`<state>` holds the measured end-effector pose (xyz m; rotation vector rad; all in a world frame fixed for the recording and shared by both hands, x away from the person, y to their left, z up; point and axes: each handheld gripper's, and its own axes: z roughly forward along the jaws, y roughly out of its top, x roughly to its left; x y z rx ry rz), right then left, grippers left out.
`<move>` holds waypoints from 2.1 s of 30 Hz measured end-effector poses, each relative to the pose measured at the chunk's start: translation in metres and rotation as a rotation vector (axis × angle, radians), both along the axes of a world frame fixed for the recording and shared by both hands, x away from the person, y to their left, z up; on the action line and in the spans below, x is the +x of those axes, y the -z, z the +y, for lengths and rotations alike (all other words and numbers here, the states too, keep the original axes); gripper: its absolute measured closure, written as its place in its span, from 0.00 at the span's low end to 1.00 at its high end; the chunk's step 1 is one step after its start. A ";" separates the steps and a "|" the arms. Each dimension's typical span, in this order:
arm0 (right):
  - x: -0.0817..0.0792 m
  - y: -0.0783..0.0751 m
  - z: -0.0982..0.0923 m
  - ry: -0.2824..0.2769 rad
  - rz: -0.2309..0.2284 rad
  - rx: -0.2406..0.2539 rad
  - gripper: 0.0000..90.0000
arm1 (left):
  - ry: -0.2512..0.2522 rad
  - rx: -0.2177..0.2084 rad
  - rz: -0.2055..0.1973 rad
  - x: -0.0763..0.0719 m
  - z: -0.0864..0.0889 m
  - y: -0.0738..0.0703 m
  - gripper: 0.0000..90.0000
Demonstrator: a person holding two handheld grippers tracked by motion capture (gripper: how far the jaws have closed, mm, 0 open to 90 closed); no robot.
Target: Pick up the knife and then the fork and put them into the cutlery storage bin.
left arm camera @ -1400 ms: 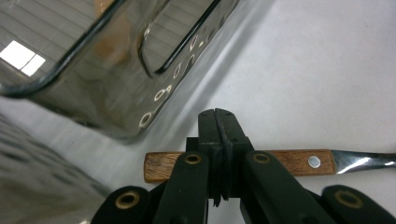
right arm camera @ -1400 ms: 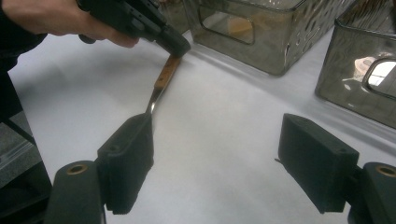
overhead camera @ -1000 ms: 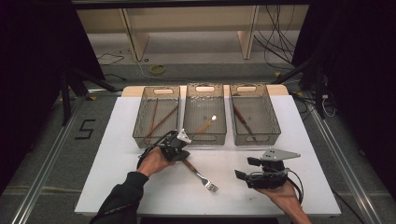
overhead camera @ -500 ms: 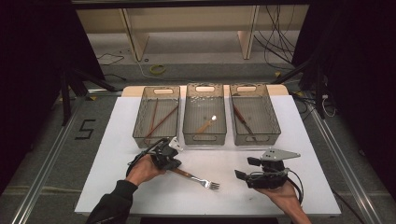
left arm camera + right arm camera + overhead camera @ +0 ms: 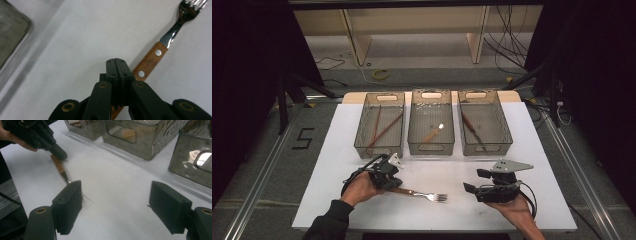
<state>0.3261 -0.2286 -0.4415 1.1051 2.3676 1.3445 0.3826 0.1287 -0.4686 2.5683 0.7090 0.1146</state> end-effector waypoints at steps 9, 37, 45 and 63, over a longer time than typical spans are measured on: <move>-0.001 0.000 0.000 0.003 0.003 0.002 0.31 | 0.031 0.004 0.035 -0.016 -0.003 -0.003 0.99; 0.000 0.000 -0.001 0.002 0.006 0.002 0.31 | 0.129 0.095 0.040 -0.027 0.005 -0.005 0.39; 0.000 0.001 0.000 -0.002 0.009 0.001 0.31 | 0.166 0.136 0.027 -0.028 0.001 -0.001 0.55; 0.000 0.001 0.001 -0.002 0.007 -0.001 0.31 | 0.235 0.157 0.019 -0.031 -0.003 -0.003 0.77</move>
